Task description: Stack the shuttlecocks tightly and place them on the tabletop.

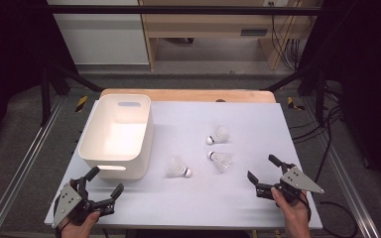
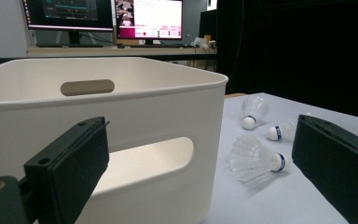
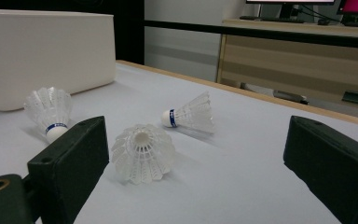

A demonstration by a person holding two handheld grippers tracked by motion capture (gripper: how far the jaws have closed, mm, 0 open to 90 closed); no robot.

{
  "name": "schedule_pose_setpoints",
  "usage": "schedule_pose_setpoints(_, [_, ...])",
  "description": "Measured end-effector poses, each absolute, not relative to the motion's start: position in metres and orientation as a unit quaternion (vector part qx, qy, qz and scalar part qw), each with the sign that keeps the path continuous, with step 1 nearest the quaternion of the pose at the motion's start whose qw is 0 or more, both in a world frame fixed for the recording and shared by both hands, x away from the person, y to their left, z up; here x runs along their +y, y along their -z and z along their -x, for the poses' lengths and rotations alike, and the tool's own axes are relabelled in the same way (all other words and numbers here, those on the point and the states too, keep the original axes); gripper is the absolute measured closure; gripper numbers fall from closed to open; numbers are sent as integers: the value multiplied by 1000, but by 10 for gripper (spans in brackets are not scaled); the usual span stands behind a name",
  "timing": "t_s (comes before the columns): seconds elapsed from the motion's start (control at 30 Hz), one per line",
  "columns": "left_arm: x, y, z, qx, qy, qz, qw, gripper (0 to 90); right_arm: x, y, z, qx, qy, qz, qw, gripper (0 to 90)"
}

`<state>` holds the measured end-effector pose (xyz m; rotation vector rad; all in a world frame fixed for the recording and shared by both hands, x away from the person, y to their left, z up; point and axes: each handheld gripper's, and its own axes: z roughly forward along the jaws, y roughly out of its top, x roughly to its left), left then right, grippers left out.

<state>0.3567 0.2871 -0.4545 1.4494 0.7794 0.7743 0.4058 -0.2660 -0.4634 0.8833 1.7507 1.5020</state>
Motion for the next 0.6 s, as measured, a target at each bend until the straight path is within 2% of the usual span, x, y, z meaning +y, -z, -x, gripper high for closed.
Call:
schedule_pose_setpoints(0.3, [285,455,-355,346,-319,-649,598,46,-264,464,-403,679,-563,-333,334,59])
schedule_pose_setpoints(0.6, [256,453,-348,326,-294,-698,565,49,-262,464,-401,684,-557,-329,337,53])
